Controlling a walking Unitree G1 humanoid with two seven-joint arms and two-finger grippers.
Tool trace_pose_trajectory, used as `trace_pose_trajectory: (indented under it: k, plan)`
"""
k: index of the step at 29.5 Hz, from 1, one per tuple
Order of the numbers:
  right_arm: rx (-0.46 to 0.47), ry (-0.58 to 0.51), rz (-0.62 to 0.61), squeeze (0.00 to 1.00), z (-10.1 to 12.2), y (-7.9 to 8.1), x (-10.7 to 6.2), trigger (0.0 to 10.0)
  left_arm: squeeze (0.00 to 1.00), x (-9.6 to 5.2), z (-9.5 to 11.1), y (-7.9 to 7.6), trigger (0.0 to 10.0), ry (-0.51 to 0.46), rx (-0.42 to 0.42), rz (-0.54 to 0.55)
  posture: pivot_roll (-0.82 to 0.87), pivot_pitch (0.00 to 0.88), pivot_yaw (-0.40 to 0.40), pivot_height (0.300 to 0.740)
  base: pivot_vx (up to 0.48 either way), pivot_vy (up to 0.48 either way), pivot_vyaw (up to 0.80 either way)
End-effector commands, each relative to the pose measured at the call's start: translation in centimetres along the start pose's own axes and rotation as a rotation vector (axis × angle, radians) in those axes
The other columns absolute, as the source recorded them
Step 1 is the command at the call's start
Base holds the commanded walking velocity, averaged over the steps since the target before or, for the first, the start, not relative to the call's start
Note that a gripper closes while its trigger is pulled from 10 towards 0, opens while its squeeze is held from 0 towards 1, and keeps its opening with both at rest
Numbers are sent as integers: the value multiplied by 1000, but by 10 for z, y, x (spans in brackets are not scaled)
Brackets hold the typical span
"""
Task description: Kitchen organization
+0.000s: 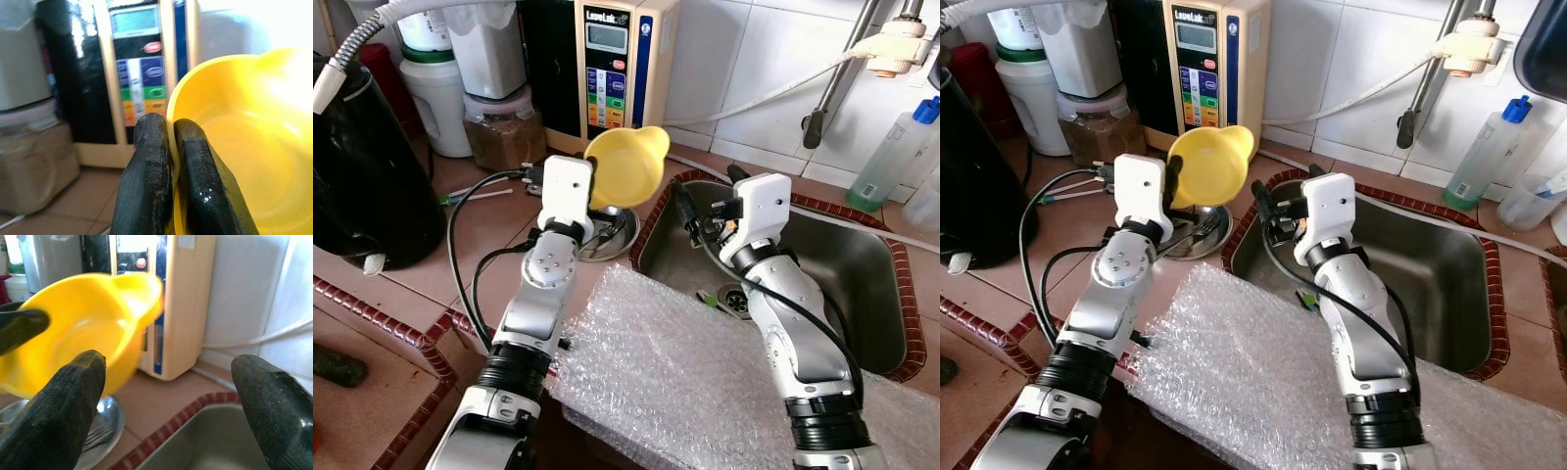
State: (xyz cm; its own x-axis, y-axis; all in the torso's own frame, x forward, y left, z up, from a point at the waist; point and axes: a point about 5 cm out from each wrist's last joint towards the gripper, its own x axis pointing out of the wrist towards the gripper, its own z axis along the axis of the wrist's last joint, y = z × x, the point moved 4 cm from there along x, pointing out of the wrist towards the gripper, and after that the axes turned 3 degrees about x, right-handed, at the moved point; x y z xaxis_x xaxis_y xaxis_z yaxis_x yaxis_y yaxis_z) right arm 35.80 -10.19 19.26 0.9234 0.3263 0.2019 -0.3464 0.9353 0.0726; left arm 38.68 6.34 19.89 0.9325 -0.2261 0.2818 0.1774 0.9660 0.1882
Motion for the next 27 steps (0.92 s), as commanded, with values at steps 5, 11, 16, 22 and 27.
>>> trace_pose_trajectory:
  k: [5, 11, 16, 22, 27]
  plan:
    - [191, 1, -35, 0, 6, 1, 5, 10000, 0, -4, 12, -23, 0, -74, 11, -96, -6, 0, -18, 740, 0, 0, 0]
    - [198, 39, -83, 0, 0, -1, 9, 0, 0, -7, 18, -32, 0, -110, -16, -127, -4, 0, -23, 740, 0, 0, 0]
    - [305, 125, -211, 0, -17, -22, 7, 0, 0, -8, 21, -34, 0, -138, -23, -131, -5, 0, -27, 740, 0, 0, 0]
    - [356, 168, -291, 0, -26, -36, 5, 0, 0, -8, 24, -33, 627, -163, 0, -133, -6, 0, -29, 740, 0, 0, 0]
    - [360, 201, -348, 0, -31, -46, 3, 0, 0, -6, 25, -31, 627, -170, 4, -124, -7, 0, -32, 740, 0, 0, 0]
